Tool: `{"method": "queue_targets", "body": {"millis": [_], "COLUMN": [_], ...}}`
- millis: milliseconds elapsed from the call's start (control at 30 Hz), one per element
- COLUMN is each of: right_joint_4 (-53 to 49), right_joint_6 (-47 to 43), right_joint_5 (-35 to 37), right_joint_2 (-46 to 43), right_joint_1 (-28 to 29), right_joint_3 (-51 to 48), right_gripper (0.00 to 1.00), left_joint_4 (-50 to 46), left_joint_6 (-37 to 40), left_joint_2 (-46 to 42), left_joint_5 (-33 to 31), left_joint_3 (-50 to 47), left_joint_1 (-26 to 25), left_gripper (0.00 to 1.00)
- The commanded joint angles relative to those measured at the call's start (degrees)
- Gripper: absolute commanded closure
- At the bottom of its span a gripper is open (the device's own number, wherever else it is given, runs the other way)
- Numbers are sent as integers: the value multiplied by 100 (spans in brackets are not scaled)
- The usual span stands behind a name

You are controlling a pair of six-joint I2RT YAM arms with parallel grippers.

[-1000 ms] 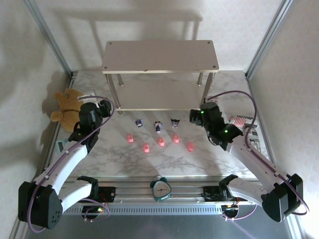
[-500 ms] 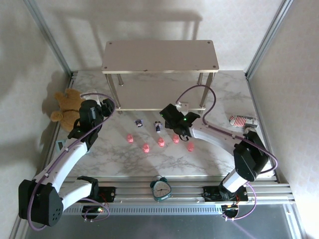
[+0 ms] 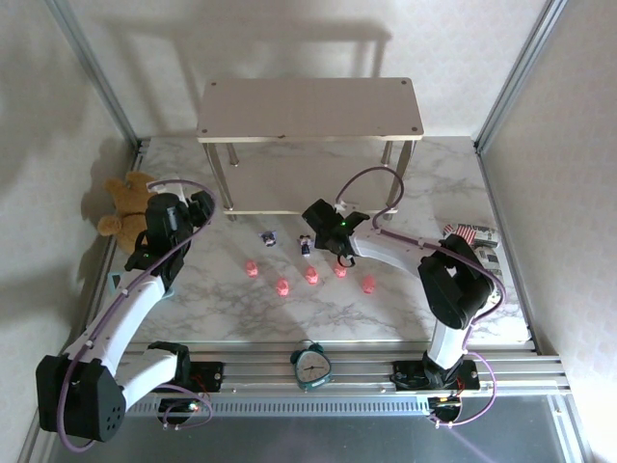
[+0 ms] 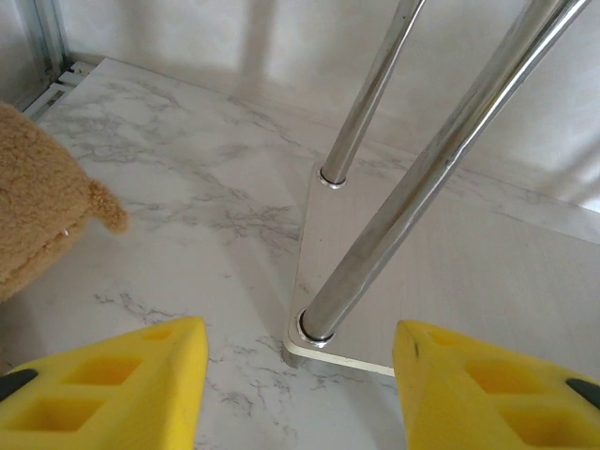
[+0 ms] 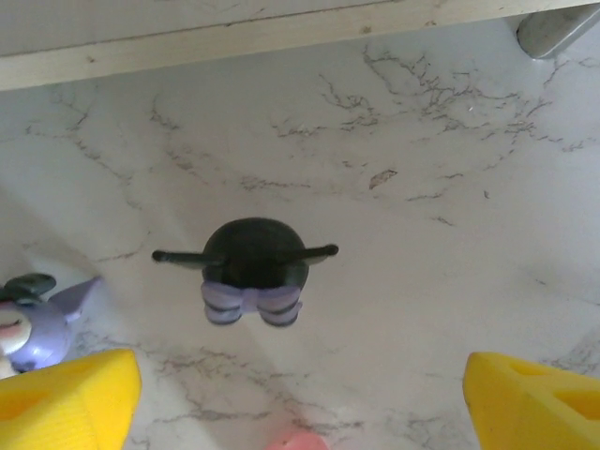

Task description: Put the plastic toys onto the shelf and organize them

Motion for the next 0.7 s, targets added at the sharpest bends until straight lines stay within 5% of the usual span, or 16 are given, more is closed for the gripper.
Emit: {"method": "queue_targets", "body": {"millis": [0, 667], "right_joint_4": [239, 302], "right_joint_6": [-14, -493], "right_joint_5": [-162, -383], "right_joint_2": [137, 853], "right_joint_1": [-105, -374], "right_joint_3": [25, 569], "right_gripper": [13, 20], "left_joint_4": [28, 106], "left_joint_6": [82, 90], "left_joint_2": [-50, 149], "left_joint_5": [138, 165], "left_joint_3": [27, 34], "left_joint_1": [72, 209], "left_gripper": [45, 46]}}
